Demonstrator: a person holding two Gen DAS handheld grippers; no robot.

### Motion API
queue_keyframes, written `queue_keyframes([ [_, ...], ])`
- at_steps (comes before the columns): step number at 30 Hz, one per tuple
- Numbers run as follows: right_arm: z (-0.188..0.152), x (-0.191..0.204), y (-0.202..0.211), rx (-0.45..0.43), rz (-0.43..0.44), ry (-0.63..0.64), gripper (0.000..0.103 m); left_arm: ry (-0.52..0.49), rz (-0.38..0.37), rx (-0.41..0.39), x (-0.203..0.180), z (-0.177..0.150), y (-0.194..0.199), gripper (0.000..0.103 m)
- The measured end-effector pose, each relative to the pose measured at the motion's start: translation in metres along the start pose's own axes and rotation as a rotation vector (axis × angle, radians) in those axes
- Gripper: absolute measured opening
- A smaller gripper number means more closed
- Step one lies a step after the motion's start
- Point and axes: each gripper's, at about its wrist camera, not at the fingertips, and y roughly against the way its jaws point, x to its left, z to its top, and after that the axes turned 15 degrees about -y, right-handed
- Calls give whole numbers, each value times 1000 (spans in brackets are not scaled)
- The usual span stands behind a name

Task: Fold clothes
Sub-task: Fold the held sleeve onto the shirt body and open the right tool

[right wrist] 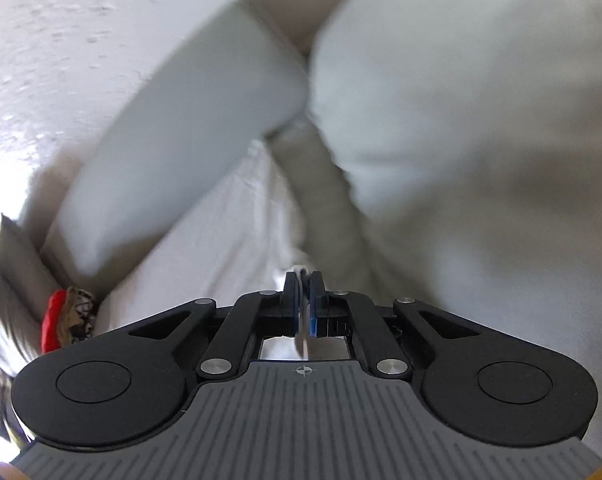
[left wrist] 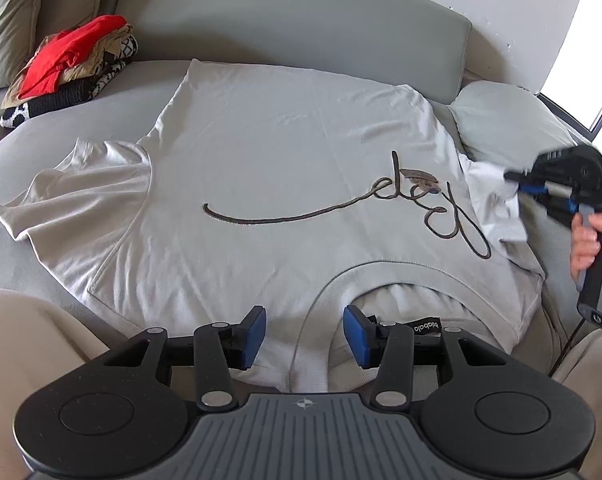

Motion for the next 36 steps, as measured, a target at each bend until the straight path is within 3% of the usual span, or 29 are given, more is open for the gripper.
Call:
queue_keyframes([
  [3, -6, 18, -3, 4, 27, 58, 6, 6, 4, 1, 3, -1, 1, 44],
  [4, -10, 24, -10, 46, 20, 72, 20, 10, 7, 1, 4, -1, 1, 44],
  [5, -14, 29, -16, 89, 12, 85, 27, 14, 10, 1, 4, -2, 2, 45],
  [6, -18, 35, -23, 132, 4, 98, 44, 17, 12, 1, 5, -2, 3, 45],
  [7, -20, 37, -23, 145, 6, 107, 46, 19, 13, 2, 5, -2, 3, 45],
  [11, -17, 27, 11, 55, 26, 104, 45, 16, 9, -1, 3, -2, 5, 45],
  [14, -3, 8, 35, -27, -45, 93, 41, 9, 7, -1, 0, -2, 5, 45],
  [16, -1, -4, 43, -10, -114, 118, 20, 3, 7, 2, -2, -3, 5, 45],
  [21, -28, -18, 45, 76, -306, 324, 18, -15, 8, 8, -8, -3, 5, 46],
  [23, -42, -25, 44, 93, -420, 398, 1, -22, 8, 10, -10, -3, 5, 46],
  [24, -49, -29, 44, 101, -478, 435, 0, -25, 8, 11, -11, -3, 5, 46],
  [28, -57, -22, 54, 109, -552, 466, 1, -38, 8, 16, -15, -4, 5, 46],
  [29, -57, -16, 57, 84, -536, 460, 2, -37, 11, 15, -15, -4, 5, 46],
  [31, -58, -4, 65, 31, -487, 453, 18, -37, 10, 10, -14, -4, 6, 46],
  [32, -60, -1, 67, 12, -453, 462, 18, -37, 9, 9, -13, -4, 7, 46],
  [34, -63, 0, 63, 25, -447, 470, 17, -36, 8, 7, -12, -3, 7, 46],
  [36, -65, -6, 53, 76, -504, 467, 17, -36, 6, 4, -11, -2, 7, 46],
])
